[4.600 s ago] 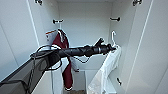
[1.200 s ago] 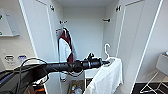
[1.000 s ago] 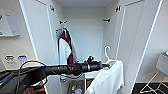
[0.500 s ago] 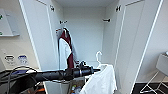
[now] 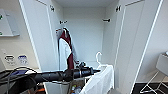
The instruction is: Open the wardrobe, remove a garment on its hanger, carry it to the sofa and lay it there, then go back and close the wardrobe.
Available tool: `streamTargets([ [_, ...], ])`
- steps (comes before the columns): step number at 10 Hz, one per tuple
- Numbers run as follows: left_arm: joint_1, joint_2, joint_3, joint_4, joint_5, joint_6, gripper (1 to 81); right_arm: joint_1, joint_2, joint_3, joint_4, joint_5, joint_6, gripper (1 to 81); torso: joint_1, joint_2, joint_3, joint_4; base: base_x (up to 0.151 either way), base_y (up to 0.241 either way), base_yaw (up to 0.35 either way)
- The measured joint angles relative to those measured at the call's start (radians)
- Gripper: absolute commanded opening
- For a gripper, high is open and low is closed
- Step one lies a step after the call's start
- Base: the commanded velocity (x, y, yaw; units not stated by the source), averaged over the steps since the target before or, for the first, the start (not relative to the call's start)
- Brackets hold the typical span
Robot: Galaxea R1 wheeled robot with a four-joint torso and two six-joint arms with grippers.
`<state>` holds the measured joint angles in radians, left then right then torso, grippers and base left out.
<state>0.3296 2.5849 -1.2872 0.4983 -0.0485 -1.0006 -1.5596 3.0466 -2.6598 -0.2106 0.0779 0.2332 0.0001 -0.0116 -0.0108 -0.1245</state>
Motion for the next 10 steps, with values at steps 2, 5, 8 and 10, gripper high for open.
streamTargets([
  [2,0.005,0.002,0.0,0.0,0.0,-0.001,1.0,0.0,0.0,0.0,0.0,0.0,0.0,81.1,0.0,0.0,0.0,0.0,0.0,0.0,0.0],
  [5,0.005,0.002,0.0,0.0,-0.002,-0.001,1.0,0.0,0.0,0.0,0.0,0.0,0.0,81.1,0.0,0.0,0.0,0.0,0.0,0.0,0.0],
  [8,0.005,0.002,0.0,0.0,-0.005,-0.006,1.0,0.0,0.0,0.0,0.0,0.0,0.0,81.1,0.0,0.0,0.0,0.0,0.0,0.0,0.0],
  [10,0.005,0.002,0.0,0.0,-0.01,-0.011,1.0,-0.001,0.0,0.0,0.0,0.001,0.0,81.1,0.0,0.0,0.0,0.0,0.0,0.0,-0.194],
])
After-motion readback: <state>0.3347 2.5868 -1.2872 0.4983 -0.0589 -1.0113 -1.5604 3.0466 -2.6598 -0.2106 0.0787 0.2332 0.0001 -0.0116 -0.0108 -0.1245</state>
